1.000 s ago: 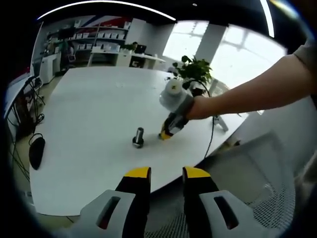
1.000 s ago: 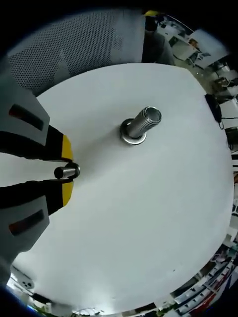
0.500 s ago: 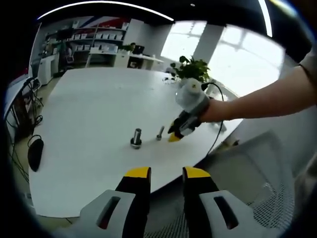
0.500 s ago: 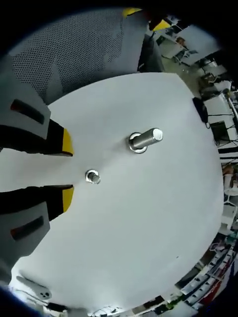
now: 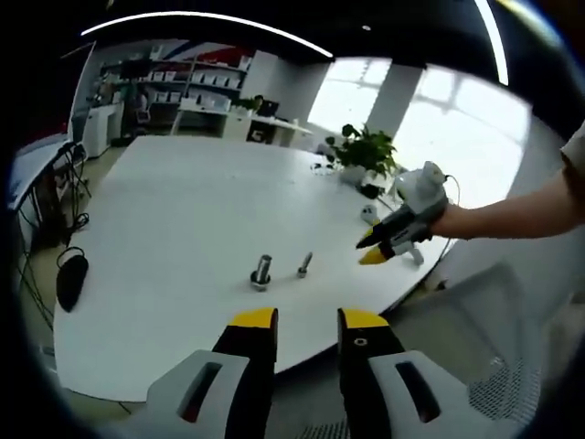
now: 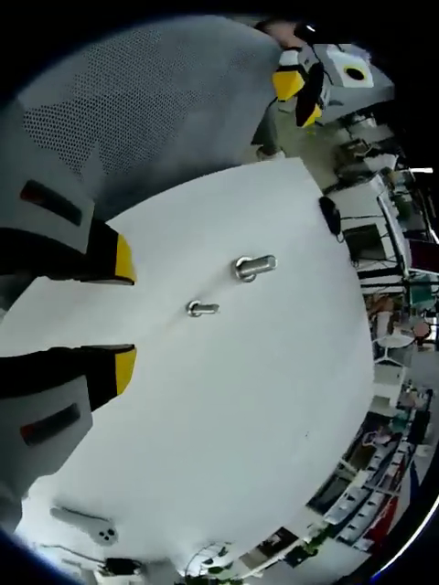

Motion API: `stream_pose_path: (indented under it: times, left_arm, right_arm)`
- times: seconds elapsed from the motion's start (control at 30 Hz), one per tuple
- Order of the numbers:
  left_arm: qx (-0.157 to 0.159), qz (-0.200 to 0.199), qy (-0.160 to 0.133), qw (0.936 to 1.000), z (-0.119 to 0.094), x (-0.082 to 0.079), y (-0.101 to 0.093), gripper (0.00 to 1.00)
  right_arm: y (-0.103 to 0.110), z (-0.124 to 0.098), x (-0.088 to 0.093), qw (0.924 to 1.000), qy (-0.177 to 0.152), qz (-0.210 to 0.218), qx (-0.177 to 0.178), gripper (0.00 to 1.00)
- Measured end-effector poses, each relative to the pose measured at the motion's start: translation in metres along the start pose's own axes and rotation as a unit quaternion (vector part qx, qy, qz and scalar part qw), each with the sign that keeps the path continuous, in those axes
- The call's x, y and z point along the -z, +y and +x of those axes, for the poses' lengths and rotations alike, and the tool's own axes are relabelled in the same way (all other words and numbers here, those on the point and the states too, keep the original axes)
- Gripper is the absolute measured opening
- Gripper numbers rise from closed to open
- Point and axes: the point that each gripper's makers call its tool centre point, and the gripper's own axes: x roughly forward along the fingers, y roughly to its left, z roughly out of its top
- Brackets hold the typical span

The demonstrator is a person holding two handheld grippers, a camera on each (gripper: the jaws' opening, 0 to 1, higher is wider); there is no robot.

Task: Place the washer onto the threaded stud by aligning its center hole with the stud, sliding it down to the base, and recovering from edge contact or off-axis alignment until the washer reaches the visible bottom stop.

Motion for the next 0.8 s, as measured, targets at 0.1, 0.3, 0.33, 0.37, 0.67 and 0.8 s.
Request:
stream_pose_path:
  times: [0.1,0.3,0.33,0.37,0.67,0.8]
  left_arm:
    - [-0.004,-0.005,-0.012,0.9999,-0.001,-0.005,0.001,0.24]
    - [-0.029,-0.031,-0.05,0.9979,-0.006,-0.016,0.011,0.26]
    - [-0.03,-0.032,-0.049,0.9978,-0.006,-0.016,0.011,0.27]
    - [-0.031,-0.031,-0.048,0.9979,-0.005,-0.016,0.011,0.27]
    - [-0.052,-0.031,-0.048,0.997,-0.008,-0.015,0.018,0.29]
    - [-0.058,-0.039,-0.062,0.9956,-0.01,-0.02,0.02,0.31]
  right_arm:
    - [0.006,-0.014,-0.001,0.9989,-0.037,0.028,-0.007,0.28]
    - [0.029,-0.04,0.004,0.9972,-0.068,0.018,-0.026,0.3]
    - [0.031,-0.044,0.004,0.997,-0.073,0.011,-0.026,0.3]
    - [0.033,-0.049,0.005,0.9966,-0.078,0.01,-0.026,0.3]
    - [0.055,-0.07,0.022,0.9922,-0.106,0.049,-0.043,0.31]
    - [0.064,-0.079,0.019,0.9876,-0.13,0.07,-0.054,0.31]
